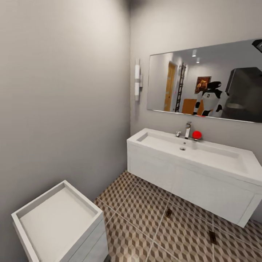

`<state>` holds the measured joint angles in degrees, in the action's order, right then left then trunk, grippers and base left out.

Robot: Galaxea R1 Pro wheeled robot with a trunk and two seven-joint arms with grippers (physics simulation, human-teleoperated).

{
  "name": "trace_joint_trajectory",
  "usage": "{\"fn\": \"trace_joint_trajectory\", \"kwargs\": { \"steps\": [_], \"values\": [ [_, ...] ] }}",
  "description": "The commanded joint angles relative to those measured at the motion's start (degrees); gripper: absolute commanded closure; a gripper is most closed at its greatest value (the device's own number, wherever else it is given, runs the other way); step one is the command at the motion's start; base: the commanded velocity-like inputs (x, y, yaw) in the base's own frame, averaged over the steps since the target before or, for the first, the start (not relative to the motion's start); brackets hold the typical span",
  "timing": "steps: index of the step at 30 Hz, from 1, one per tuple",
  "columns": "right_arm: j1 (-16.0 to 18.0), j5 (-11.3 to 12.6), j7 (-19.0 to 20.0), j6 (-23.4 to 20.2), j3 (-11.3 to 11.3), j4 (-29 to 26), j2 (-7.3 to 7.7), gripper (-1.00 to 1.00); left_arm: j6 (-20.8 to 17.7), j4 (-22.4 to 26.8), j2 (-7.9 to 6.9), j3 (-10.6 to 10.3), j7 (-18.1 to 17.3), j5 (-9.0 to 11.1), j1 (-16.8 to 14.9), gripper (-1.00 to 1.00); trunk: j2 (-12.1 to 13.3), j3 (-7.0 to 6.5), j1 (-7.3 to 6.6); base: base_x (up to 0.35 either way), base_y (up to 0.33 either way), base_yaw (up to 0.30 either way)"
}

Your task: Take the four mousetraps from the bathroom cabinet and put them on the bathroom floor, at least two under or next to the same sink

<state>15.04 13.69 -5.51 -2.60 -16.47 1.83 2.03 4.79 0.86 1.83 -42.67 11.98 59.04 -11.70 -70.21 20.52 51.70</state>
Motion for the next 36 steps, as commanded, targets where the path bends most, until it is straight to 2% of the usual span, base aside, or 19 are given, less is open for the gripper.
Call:
{"fn": "trace_joint_trajectory", "kwargs": {
  "steps": [1, 23, 36],
  "values": [
    [0.03, 0.46, -0.12, -0.15, -0.49, 0.02, -0.01, -1.0, 0.13, 0.02, 0.02, -0.48, 0.24, 0.45, 0.0, -1.0, -0.04, 0.06, 0.0, 0.0, 0.0, 0.288],
    [-0.01, 0.54, -0.32, -0.04, -0.49, -0.02, 0.06, -1.0, 0.28, 0.02, 0.02, -0.48, 0.24, 0.46, 0.1, -1.0, -0.04, 0.06, 0.0, 0.0, 0.0, 0.286],
    [-0.01, 0.47, -0.44, -0.33, -0.49, -0.04, 0.07, -1.0, 0.26, 0.02, 0.02, -0.48, 0.24, 0.46, 0.1, -1.0, -0.04, 0.06, 0.0, 0.0, 0.0, 0.081]
  ]
}}
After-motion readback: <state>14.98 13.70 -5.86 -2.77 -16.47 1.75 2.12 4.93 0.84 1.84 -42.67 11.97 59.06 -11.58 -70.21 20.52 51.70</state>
